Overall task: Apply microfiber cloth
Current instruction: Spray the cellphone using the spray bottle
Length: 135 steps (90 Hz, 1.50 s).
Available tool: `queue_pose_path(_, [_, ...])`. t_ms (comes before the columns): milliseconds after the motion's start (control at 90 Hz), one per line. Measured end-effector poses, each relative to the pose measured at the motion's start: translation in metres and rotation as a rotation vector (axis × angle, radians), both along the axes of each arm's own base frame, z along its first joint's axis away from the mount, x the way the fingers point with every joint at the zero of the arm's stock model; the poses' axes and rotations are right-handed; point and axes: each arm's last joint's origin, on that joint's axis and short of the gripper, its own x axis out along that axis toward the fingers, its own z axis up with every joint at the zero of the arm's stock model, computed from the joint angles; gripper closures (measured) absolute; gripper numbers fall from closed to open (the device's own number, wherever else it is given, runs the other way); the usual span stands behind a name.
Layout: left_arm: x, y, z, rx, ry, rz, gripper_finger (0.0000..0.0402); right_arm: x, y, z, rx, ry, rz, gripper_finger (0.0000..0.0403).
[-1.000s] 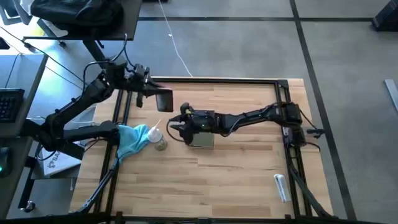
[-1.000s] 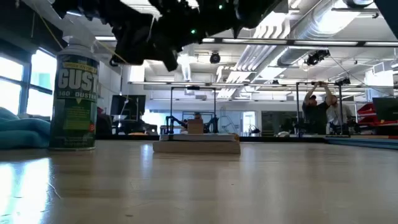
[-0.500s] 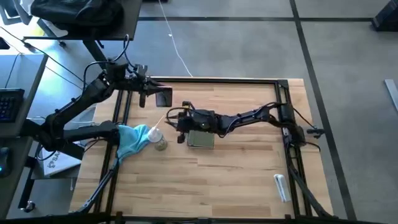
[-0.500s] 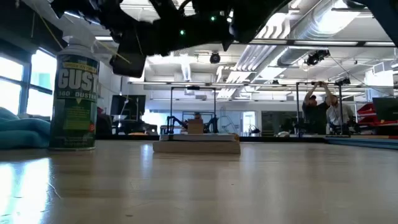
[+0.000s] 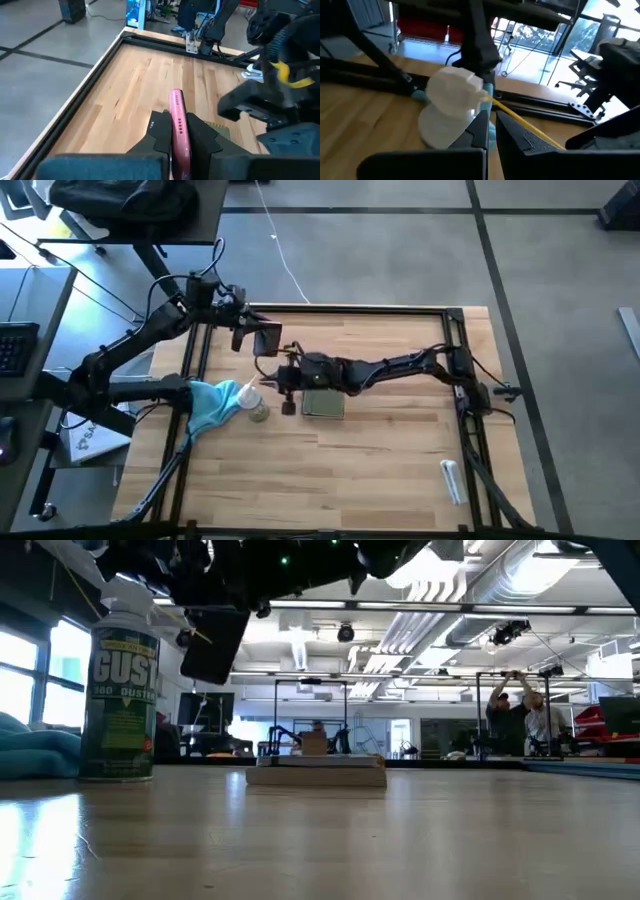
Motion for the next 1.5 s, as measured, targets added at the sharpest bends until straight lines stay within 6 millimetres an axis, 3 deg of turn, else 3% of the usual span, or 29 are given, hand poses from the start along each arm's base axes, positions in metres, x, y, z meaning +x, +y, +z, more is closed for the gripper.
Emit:
queue_pose_path(256, [-0.001,-0.001,-0.001,-0.01,0.007,-0.004,0.0391,0.009,-0.017,-0.02,0.012,-0.032,-0.046,0.0403])
queue_pose_path(711, [-0.008,-0.01,0.009,0.045,-0.035,-0.042,0.0391,0.009,-0.044,-0.016,0.014,-0.073,-0.012,0.0403])
queue_pose_path(967, [-0.006,-0.008,0.005,0.072,-0.071,-0.045,0.0391,0.019,-0.041,0.025,0.067,-0.091,0.179,0.0403])
queue_pose_path(1078, [-0.005,-0.007,-0.001,0.06,-0.081,-0.048,0.0391,0.023,-0.038,0.035,0.051,-0.055,0.241,0.0403])
queue_pose_path(1289, [-0.006,-0.009,-0.002,0.035,-0.096,-0.083,0.0391,0.044,-0.043,0.017,0.129,0.002,0.336,0.0403])
queue_pose_path(1500, [-0.006,-0.01,-0.003,0.027,-0.089,-0.082,0.0391,0.052,-0.045,0.018,0.122,0.034,0.348,0.0403])
